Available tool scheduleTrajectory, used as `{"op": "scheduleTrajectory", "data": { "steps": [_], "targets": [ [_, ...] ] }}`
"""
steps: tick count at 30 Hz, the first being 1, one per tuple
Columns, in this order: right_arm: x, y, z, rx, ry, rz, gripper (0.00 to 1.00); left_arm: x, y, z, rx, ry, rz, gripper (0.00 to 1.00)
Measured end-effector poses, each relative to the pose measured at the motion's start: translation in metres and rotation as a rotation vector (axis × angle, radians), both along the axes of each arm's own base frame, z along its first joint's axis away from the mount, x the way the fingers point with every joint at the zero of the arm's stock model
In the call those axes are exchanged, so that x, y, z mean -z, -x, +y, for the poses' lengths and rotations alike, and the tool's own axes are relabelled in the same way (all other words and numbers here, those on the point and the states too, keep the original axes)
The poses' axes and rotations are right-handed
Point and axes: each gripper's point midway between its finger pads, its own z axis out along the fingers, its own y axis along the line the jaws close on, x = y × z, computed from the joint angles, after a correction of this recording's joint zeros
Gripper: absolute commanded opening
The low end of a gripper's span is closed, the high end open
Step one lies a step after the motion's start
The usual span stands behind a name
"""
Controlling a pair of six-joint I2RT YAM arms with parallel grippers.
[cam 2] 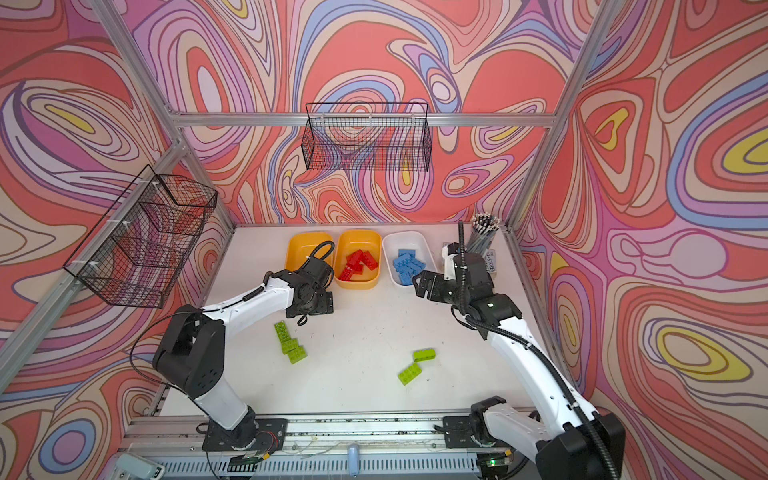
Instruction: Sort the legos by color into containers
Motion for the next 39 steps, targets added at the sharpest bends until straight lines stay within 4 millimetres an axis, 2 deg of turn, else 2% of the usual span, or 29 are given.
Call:
{"op": "scheduleTrajectory", "data": {
  "steps": [7,15,25,34,39],
  "targets": [
    [-0.008,0.0,-0.001,0.007,-0.004,-0.013,0.98,0.014,-0.022,0.002,0.009,-0.017,-0.036,0.89],
    [-0.01,-0.001,-0.003,0.019,0.005,-0.013,0.98,0.045,-0.034,0.016,-0.01,-0.033,0.003,0.84],
    [-0.002,-0.008,-0.002,0.024,0.017,0.014,0.98,0.046,-0.048,0.012,0.011,-0.038,-0.007,0.74],
    [0.004,-0.01,-0.002,0.024,0.023,0.033,0.98,0.049,-0.052,0.01,0.024,-0.041,-0.01,0.57],
    [0.004,-0.011,-0.002,0.024,0.023,0.034,0.98,0.049,-0.055,0.008,0.029,-0.041,-0.014,0.38]
  ]
}}
